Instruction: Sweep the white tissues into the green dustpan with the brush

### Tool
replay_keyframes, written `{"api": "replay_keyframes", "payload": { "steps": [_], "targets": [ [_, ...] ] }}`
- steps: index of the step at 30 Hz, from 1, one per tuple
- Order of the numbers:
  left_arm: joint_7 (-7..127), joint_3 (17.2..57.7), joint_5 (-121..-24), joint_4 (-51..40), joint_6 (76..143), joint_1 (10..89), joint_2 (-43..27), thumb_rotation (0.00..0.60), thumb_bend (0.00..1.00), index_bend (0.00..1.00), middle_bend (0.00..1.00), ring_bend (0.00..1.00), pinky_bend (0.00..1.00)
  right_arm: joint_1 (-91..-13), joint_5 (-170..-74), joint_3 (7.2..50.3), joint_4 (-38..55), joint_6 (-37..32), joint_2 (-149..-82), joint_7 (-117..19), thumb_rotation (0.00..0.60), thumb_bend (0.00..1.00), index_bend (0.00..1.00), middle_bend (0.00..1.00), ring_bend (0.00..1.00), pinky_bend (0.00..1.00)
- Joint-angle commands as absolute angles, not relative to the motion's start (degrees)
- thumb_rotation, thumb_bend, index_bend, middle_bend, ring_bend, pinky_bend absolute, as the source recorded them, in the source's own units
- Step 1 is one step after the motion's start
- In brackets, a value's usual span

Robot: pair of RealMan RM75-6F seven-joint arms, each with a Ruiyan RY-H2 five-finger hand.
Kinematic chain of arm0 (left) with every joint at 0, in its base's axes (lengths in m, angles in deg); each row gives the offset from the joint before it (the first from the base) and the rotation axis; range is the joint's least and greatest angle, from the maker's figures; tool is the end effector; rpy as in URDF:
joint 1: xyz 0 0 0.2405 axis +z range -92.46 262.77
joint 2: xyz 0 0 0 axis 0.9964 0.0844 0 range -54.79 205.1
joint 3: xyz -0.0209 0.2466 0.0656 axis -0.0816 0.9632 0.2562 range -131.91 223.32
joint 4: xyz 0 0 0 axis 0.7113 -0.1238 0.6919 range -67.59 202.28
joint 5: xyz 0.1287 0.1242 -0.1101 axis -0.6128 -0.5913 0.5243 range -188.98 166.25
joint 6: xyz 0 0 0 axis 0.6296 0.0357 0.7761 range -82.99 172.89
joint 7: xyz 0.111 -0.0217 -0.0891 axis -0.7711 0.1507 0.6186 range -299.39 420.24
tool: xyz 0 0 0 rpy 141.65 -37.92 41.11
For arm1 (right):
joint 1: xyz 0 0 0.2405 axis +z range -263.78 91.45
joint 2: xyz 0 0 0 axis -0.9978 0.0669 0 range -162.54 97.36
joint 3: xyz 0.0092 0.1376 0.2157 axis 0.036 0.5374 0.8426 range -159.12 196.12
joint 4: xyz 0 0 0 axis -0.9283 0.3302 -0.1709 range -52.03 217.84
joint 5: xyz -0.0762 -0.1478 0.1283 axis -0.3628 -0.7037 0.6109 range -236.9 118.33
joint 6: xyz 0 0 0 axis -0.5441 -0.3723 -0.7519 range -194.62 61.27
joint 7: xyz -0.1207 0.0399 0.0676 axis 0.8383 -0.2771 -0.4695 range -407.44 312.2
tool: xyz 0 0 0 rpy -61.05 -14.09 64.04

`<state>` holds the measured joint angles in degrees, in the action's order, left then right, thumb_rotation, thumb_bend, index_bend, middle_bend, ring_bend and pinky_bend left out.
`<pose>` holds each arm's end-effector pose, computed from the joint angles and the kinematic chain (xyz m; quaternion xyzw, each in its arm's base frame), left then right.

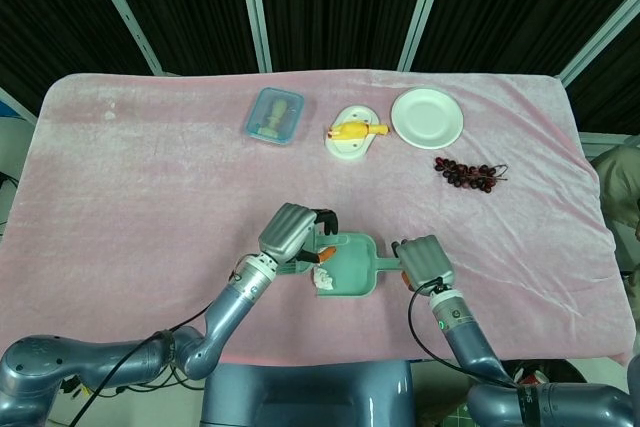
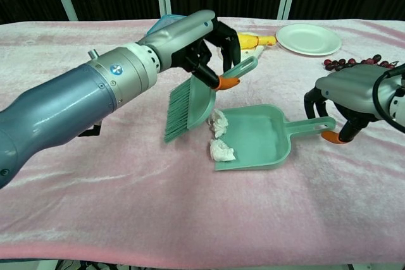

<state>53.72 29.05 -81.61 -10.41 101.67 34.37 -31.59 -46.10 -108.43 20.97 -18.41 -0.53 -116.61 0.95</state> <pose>-0.0295 0.3319 -0.0825 -0.6988 -0.4228 -0.5132 0.2638 -0.1693 -0.2881 -0.0034 0.7793 -0.3268 0.2253 0.4849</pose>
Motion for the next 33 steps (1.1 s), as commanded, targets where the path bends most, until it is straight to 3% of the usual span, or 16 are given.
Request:
{"api": "replay_keyframes", "payload": {
  "steps": [1, 21, 33],
  "targets": [
    [55.06, 29.73, -81.27, -8.02, 100.70, 34.38, -32.89, 0.600, 0.42, 0.65, 0.69, 0.86, 1.00, -46.05, -108.40, 21.05, -18.36, -0.49, -116.65, 0.92, 0.600, 0.47, 0.62, 0.54, 0.66, 0.77],
    [62.82, 24.58, -85.14, 5.78, 99.31, 25.12, -47.76, 0.600, 0.42, 0.64, 0.69, 0.86, 1.00, -45.98, -107.54, 20.84, -19.38, -0.37, -116.35, 0.87, 0.600, 0.47, 0.62, 0.53, 0.66, 0.77],
    [65.93, 22.74, -88.05, 5.69, 101.94, 22.94, -48.55, 0.600, 0.42, 0.64, 0.68, 0.86, 1.00, -46.30, -107.58, 20.20, -19.66, 0.40, -117.04, 1.30, 0.600, 0.47, 0.62, 0.53, 0.66, 0.77]
  ]
}}
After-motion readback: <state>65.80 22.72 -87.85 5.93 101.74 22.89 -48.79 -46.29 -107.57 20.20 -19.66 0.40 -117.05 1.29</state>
